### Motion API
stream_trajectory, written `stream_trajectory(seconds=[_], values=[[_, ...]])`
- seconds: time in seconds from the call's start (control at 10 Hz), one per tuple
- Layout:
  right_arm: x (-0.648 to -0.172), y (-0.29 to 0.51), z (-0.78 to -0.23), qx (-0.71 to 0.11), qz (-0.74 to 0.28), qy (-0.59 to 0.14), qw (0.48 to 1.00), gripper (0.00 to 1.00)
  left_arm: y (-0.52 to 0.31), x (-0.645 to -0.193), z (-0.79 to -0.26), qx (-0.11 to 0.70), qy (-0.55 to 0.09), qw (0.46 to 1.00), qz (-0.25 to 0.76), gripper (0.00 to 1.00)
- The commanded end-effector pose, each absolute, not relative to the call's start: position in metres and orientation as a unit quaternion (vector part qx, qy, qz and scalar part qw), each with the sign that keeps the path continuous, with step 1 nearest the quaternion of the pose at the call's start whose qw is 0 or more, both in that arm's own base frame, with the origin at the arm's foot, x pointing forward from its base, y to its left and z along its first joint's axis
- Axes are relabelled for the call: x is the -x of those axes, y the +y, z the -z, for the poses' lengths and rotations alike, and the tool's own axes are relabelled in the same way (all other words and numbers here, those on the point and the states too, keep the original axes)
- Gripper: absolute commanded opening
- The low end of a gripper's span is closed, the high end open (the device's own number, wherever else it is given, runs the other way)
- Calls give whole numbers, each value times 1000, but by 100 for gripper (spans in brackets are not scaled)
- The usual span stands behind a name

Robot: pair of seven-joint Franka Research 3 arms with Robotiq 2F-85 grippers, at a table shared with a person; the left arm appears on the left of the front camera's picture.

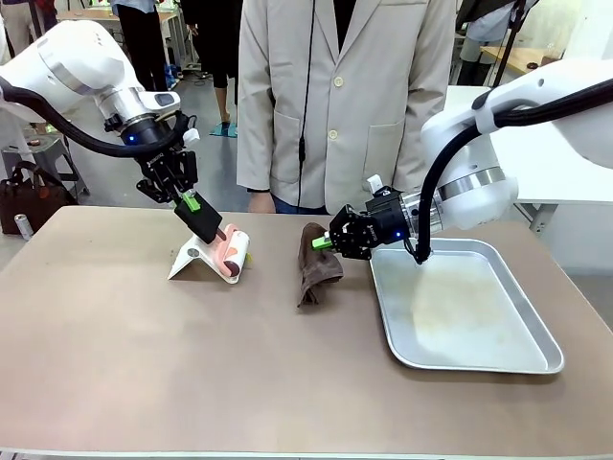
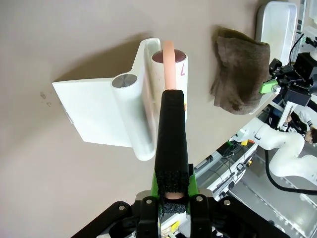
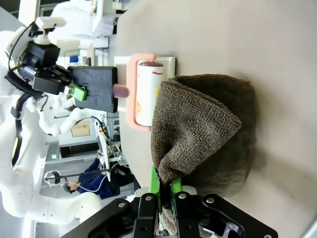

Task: Clean the surface of the table.
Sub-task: Return the Lint Roller and towel to their original positions.

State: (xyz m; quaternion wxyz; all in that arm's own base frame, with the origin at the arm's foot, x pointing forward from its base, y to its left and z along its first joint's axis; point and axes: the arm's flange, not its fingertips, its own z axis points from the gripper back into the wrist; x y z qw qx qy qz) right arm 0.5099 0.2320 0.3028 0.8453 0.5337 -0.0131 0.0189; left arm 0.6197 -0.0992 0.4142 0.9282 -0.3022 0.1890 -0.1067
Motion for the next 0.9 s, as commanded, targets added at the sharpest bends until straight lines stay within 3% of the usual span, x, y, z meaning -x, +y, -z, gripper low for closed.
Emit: stream_trajectory(seconds=[0.0,0.8], values=[[-509,229,-305,-541,-8,-8,841,10,-98,-609,-413,322,176,924,106,22],[-510,228,-304,-545,-6,-10,839,10,-95,-609,-409,314,165,931,90,22]])
